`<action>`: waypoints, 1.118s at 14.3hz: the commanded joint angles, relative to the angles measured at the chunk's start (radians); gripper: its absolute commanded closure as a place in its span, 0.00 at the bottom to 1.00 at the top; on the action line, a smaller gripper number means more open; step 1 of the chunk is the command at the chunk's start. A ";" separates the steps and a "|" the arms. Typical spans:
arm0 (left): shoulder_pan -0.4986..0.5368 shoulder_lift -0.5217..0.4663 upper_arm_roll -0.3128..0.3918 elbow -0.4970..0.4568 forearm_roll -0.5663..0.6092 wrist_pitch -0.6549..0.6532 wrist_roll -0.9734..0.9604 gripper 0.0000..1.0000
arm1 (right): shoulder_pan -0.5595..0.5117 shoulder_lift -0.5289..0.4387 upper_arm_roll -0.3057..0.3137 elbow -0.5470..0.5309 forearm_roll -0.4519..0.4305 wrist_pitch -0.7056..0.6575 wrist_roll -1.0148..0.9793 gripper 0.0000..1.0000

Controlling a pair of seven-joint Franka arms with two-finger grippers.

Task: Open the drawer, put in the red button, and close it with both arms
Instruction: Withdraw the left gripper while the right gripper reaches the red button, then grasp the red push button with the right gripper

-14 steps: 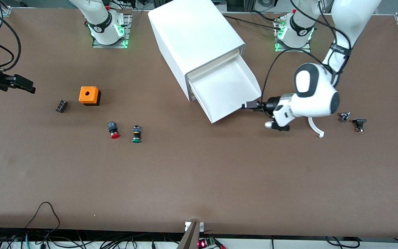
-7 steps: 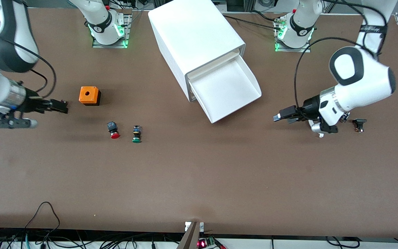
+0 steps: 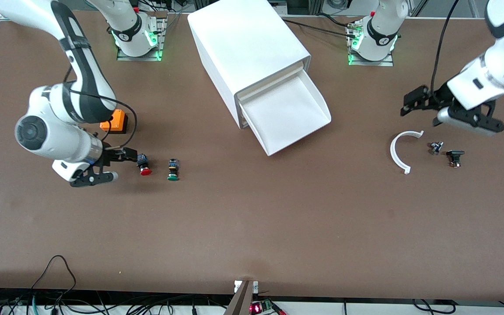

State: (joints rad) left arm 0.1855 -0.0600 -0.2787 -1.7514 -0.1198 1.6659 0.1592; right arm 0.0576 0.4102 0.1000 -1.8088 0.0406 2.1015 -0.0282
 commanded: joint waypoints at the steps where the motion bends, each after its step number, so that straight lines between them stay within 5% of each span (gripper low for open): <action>1: -0.035 -0.001 0.012 0.090 0.109 -0.159 -0.023 0.00 | -0.004 0.035 0.004 -0.009 -0.016 0.031 -0.009 0.00; 9: -0.037 -0.003 0.032 0.092 0.157 -0.098 -0.033 0.00 | -0.004 0.050 0.026 -0.224 -0.084 0.304 -0.076 0.00; 16: -0.021 0.011 0.032 0.112 0.114 -0.101 -0.038 0.00 | -0.004 0.067 0.026 -0.285 -0.085 0.404 -0.064 0.04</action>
State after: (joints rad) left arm 0.1643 -0.0639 -0.2496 -1.6742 0.0042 1.5689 0.1308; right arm 0.0589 0.4817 0.1202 -2.0802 -0.0327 2.4859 -0.0931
